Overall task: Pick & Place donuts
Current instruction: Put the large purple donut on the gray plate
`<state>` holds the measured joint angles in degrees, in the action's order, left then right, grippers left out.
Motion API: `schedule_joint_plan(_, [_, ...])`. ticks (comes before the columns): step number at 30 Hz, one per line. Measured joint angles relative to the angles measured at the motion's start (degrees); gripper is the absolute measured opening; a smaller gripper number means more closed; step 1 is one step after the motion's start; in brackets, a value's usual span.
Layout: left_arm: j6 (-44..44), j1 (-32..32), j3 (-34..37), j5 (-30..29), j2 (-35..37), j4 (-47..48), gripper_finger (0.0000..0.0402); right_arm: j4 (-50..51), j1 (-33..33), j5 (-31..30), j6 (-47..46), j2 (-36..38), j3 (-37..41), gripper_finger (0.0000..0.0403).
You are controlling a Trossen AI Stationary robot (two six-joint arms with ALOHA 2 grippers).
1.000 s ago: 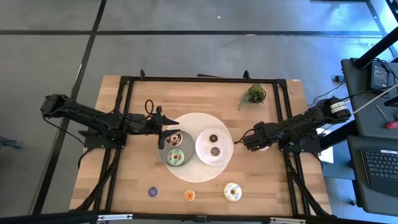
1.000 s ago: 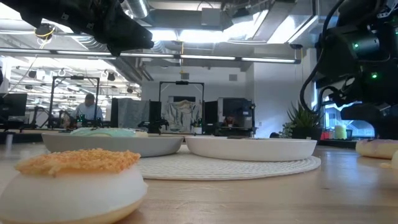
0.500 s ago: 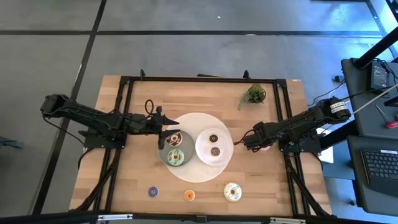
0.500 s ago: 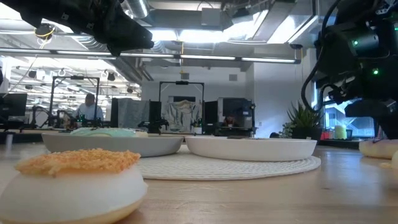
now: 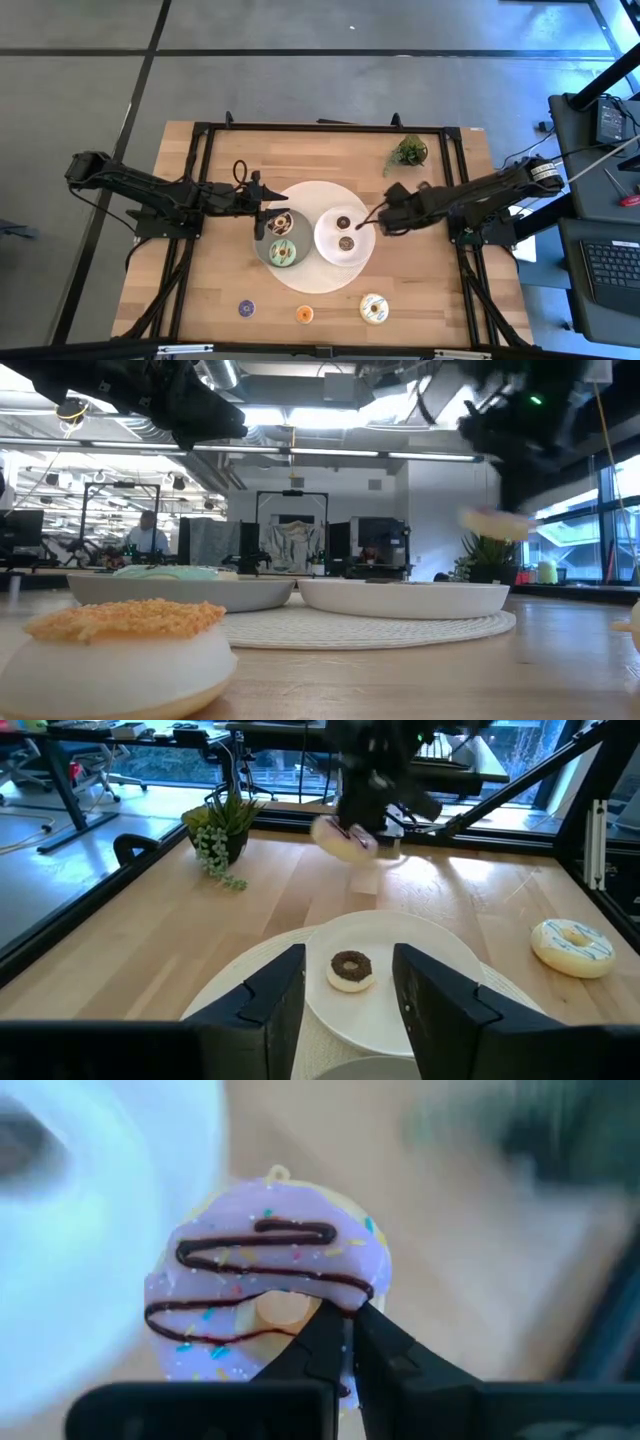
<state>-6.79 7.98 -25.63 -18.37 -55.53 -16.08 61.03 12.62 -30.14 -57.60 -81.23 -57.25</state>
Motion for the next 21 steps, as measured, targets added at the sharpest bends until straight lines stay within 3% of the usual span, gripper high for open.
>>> schedule_joint_plan(6, [-3.1,0.6,0.0,1.0,0.0,0.0,0.0148,-28.4,0.0,-15.1,22.5,0.0,-0.2,0.0023])
schedule_joint_plan(13, [-4.3,0.6,0.1,1.5,-2.2,-5.0,0.0145,-66.2,0.0,-18.1,52.0,0.0,4.3,0.0024])
schedule_joint_plan(18, [2.3,0.6,0.1,3.8,-10.4,-19.8,0.0145,-75.4,0.0,-17.0,60.0,0.0,5.8,0.0025])
schedule_joint_plan(21, [5.6,0.6,0.1,0.9,-16.8,-31.2,0.0145,-77.0,0.0,-17.0,62.2,0.0,5.9,0.0025])
